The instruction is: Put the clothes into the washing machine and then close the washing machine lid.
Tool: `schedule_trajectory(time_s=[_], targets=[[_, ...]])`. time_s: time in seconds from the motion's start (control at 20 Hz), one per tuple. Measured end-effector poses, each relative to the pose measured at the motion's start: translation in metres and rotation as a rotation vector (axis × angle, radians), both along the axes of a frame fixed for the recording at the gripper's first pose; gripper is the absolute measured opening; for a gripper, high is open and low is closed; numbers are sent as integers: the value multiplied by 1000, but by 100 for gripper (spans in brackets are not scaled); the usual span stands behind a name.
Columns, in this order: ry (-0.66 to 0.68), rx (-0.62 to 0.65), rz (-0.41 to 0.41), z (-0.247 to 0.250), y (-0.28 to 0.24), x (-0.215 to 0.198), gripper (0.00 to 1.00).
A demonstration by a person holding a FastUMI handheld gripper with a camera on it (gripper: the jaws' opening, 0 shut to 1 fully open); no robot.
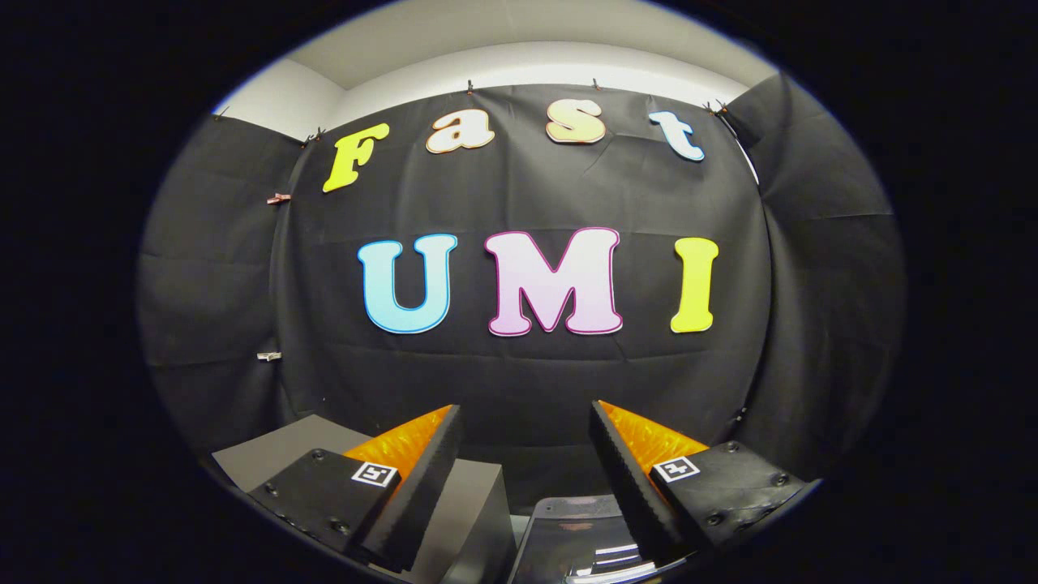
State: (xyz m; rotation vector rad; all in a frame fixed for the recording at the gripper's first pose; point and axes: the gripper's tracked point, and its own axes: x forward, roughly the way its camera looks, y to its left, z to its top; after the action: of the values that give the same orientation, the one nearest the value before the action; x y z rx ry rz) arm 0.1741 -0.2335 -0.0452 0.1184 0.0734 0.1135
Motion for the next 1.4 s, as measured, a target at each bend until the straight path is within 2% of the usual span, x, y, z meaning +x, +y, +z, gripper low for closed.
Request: schedule_trajectory(time_s=[1.4], targets=[[-2,-1,0,3,4,5,99]])
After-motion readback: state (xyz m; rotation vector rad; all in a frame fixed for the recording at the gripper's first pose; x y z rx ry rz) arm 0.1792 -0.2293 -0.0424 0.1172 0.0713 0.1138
